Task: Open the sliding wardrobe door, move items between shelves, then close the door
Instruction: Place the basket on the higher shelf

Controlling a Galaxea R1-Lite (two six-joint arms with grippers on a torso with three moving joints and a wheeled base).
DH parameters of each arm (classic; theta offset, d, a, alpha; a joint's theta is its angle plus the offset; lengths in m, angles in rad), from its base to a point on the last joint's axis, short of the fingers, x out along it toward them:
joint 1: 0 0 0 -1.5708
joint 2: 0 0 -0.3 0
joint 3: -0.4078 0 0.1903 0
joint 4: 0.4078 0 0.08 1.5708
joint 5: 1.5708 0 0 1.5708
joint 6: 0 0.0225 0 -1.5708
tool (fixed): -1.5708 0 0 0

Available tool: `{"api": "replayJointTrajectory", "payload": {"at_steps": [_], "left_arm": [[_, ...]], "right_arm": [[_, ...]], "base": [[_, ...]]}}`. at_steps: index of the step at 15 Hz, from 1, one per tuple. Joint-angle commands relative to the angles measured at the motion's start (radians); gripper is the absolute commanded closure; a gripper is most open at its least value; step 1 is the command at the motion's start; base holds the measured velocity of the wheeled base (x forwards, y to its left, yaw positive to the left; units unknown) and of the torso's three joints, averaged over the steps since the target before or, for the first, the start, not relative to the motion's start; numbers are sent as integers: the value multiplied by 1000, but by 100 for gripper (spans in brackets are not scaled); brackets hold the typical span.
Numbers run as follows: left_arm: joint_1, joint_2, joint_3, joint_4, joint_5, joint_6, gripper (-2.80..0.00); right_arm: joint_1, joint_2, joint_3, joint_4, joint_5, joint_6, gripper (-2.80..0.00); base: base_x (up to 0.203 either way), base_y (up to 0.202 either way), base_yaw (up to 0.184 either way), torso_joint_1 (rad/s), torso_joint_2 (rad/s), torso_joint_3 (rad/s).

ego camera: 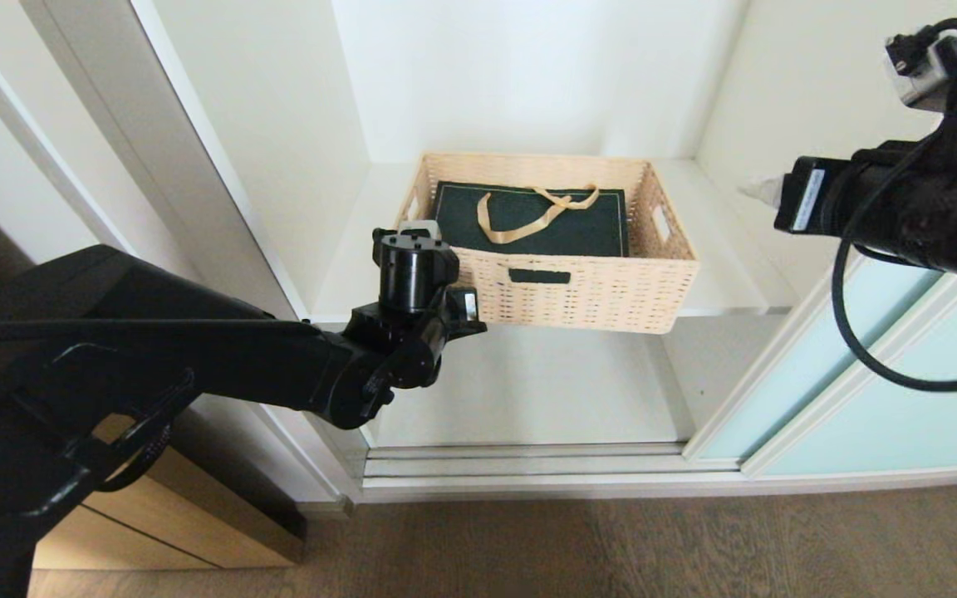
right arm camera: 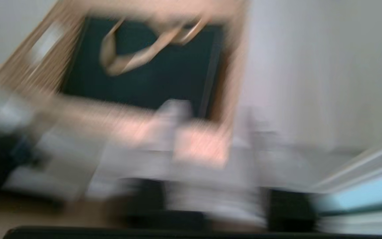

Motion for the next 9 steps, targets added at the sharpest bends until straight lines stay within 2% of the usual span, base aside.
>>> {"api": "replayJointTrajectory", "payload": {"at_steps": [1,5,9], "left_arm": [[1,3,-2,-8,5,-1,0],[2,36,-58,-9,25,-1,0],[3,79,-110,-10,30,-4,0]], "right_arm": [[20,-79,69,17,28,3,0],[39,-32,183,15,133,5,0],[45,83,170,6,144,12,0]], "base": [[0,0,0,0,0,0],[0,0,0,0,0,0],[0,0,0,0,0,0]]}}
